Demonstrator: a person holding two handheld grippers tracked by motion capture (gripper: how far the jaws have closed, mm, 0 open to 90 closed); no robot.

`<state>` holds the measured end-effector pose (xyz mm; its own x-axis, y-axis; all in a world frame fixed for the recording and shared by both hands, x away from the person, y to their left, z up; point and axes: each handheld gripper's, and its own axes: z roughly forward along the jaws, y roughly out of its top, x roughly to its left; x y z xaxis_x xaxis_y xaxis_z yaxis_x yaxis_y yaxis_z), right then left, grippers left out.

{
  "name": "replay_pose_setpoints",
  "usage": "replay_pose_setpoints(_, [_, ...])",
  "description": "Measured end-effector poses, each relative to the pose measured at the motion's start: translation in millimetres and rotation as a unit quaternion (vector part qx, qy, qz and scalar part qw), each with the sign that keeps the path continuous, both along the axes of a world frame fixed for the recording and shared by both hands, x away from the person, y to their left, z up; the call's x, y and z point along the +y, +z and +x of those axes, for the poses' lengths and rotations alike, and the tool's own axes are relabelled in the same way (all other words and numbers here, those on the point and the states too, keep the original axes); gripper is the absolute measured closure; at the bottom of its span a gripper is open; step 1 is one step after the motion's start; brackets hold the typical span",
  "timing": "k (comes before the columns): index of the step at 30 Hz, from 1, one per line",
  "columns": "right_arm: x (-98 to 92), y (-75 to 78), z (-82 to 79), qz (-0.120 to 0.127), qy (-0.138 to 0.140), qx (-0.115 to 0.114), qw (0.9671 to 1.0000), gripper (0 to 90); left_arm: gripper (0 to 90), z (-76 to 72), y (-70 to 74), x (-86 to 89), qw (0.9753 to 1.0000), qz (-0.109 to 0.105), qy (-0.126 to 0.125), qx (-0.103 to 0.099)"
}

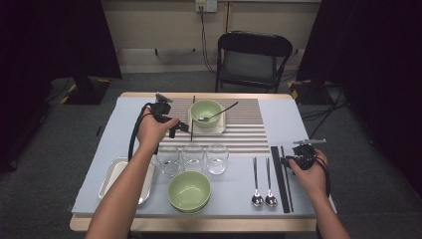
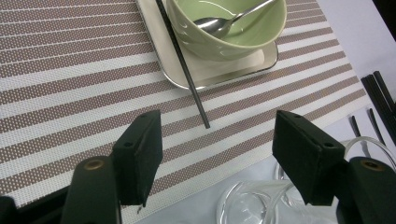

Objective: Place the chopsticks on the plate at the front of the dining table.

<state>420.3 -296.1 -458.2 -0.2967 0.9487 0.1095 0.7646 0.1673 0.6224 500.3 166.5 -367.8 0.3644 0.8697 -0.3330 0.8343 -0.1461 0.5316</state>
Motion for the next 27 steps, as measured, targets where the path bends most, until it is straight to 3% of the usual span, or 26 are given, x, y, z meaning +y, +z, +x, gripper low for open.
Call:
replay_pose_setpoints(8, [-1.3, -1.1, -0.1, -0.016, -0.002, -0.008, 0.9998, 82.1, 33.5, -0.6, 0.2, 0.4, 1.0, -0.001, -0.003, -0.001])
replay_pose_setpoints(12, [-2.2, -1.0, 0.0, -0.016, 0.0, -0.008, 0.9998, 82.8, 33.5, -1.5, 1.4, 0.9, 1.0, -0.003, -0.007, -0.002])
replay_pose_setpoints(19, [-10.7, -1.6, 7.4, -0.007, -0.027, -0.01, 0.9996, 84.0, 33.5, -1.5, 2.0, 2.5, 0.9999, -0.009, -0.008, -0.001])
replay_pose_setpoints(23, [-14.3, -0.2, 14.2, -0.005, -0.03, 0.002, 0.9995, 83.7, 33.4, -1.3, 1.8, 1.7, 0.9998, -0.011, -0.016, 0.0])
replay_pose_setpoints(27, [-11.5, 2.4, 17.0, -0.029, -0.02, 0.011, 0.9993, 81.2, 33.3, -1.8, 2.3, 0.3, 0.9998, -0.013, -0.018, 0.0])
